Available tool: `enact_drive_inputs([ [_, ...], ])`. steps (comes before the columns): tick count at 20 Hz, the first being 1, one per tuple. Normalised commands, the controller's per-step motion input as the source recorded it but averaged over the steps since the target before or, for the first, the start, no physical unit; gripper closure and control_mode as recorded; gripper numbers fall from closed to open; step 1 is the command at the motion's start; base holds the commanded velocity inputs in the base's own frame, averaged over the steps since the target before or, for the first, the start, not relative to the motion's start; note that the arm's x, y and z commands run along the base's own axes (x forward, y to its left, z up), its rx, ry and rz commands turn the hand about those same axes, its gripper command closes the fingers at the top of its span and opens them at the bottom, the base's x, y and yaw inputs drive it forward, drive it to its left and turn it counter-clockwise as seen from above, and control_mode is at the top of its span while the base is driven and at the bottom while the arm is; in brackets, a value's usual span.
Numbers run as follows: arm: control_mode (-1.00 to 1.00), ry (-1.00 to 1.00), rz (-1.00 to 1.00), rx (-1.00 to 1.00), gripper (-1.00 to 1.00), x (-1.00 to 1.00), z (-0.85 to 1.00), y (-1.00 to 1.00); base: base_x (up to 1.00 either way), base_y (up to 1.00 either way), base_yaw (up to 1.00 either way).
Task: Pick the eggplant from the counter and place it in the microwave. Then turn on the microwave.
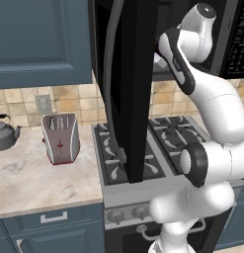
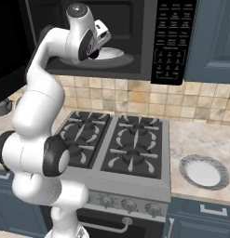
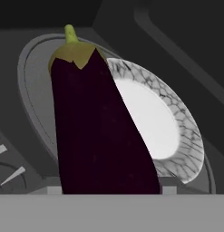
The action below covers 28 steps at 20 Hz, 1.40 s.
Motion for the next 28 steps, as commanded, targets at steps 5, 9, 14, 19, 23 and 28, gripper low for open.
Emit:
enact_drive_inputs([
  [5, -1.00, 0.00, 0.00, 0.00, 1.00, 0.18, 0.00, 0.00, 0.00, 0.00, 0.00],
  [9, -1.00, 0.02, 0.00, 0.00, 1.00, 0.14, 0.00, 0.00, 0.00, 0.00, 0.00],
  [14, -1.00, 0.03, -0.01, 0.00, 1.00, 0.15, 0.00, 0.00, 0.00, 0.00, 0.00],
  [19, -1.00, 0.03, -0.01, 0.00, 1.00, 0.15, 0.00, 0.00, 0.00, 0.00, 0.00],
  [23, -1.00, 0.02, -0.01, 0.00, 1.00, 0.14, 0.00, 0.00, 0.00, 0.00, 0.00],
  [28, -1.00, 0.02, -0.01, 0.00, 1.00, 0.16, 0.00, 0.00, 0.00, 0.00, 0.00],
])
